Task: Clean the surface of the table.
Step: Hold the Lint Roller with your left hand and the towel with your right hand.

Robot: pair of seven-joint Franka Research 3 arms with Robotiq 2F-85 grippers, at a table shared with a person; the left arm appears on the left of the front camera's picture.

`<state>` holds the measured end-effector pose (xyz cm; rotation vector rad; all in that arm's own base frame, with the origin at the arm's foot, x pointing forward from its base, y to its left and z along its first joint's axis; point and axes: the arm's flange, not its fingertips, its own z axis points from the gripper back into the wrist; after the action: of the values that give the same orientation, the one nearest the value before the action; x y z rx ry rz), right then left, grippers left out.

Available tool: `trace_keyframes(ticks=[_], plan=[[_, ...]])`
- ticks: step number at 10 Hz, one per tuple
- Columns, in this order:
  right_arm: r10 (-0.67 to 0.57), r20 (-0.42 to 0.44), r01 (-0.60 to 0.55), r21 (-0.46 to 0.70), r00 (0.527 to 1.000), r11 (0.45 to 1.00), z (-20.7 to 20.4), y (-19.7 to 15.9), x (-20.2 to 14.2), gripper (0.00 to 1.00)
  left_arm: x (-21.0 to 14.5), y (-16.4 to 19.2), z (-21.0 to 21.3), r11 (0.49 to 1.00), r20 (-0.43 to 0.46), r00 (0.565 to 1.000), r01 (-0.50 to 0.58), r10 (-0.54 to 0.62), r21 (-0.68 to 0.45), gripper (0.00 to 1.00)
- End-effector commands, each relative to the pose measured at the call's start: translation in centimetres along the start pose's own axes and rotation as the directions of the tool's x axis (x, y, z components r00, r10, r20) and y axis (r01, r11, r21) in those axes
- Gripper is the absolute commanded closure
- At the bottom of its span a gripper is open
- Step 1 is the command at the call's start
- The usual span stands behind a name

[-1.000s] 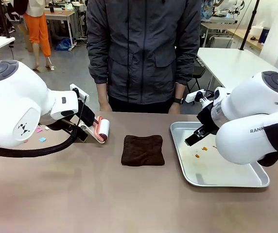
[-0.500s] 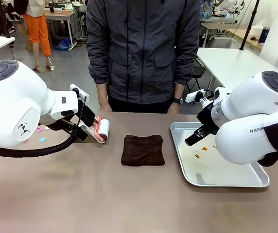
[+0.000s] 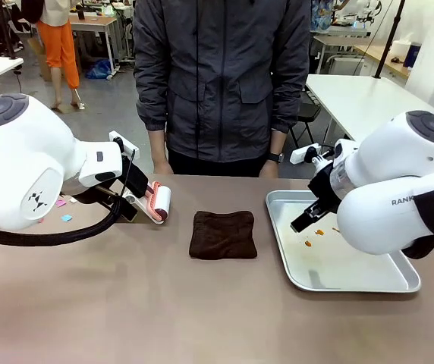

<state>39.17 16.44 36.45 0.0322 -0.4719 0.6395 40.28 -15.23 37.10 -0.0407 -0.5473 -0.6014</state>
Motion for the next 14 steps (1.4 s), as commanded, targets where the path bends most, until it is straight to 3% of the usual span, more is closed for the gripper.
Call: trace_keyframes(ticks=[1, 2, 4, 5, 7, 9, 11, 12, 13, 14], plan=[[-0.156, -0.121, 0.162, 0.040, 0.980, 0.986, 3.2, -0.8, 0.1, 0.00, -0.9, 0.6, 2.3, 0.995, -0.026, 0.998, -0.050, 0.048, -0.091, 0.00], [-0.215, -0.163, 0.229, 0.073, 0.963, 0.971, 4.5, -1.6, -0.1, 0.00, -1.2, 1.0, 3.7, 0.981, -0.151, 0.977, -0.163, 0.147, -0.100, 0.00], [-0.276, -0.227, 0.339, 0.315, 0.934, 0.887, 7.3, -3.3, -0.7, 0.00, -2.4, 2.2, 6.4, 0.925, -0.178, 0.956, -0.276, 0.235, -0.261, 0.00], [-0.267, -0.247, 0.355, 0.456, 0.932, 0.816, 8.5, -4.5, -1.6, 0.00, -3.1, 2.7, 7.8, 0.888, -0.165, 0.960, -0.273, 0.226, -0.370, 0.00], [-0.347, -0.252, 0.427, 0.594, 0.904, 0.682, 11.2, -7.4, -4.3, 0.00, -5.7, 5.8, 11.3, 0.755, -0.071, 0.970, -0.226, 0.232, -0.616, 0.00], [-0.434, -0.176, 0.419, 0.712, 0.883, 0.563, 14.7, -9.9, -9.4, 0.00, -10.0, 10.4, 14.5, 0.653, 0.036, 0.936, -0.217, 0.351, -0.726, 0.00], [-0.588, -0.106, 0.443, 0.766, 0.802, 0.466, 16.4, -12.2, -15.0, 0.00, -15.1, 15.4, 15.6, 0.576, 0.078, 0.845, -0.290, 0.529, -0.764, 0.00], [-0.687, -0.064, 0.482, 0.759, 0.724, 0.437, 16.9, -13.9, -18.0, 0.00, -18.1, 18.0, 15.5, 0.529, 0.078, 0.778, -0.346, 0.623, -0.775, 0.00], [-0.782, -0.016, 0.542, 0.730, 0.623, 0.417, 17.4, -15.7, -20.3, 0.00, -19.8, 18.4, 15.2, 0.485, 0.070, 0.718, -0.392, 0.693, -0.782, 0.00], [-0.831, 0.013, 0.565, 0.727, 0.556, 0.390, 18.0, -17.3, -22.1, 0.00, -20.2, 17.2, 15.0, 0.431, 0.062, 0.649, -0.429, 0.759, -0.794, 0.00]])
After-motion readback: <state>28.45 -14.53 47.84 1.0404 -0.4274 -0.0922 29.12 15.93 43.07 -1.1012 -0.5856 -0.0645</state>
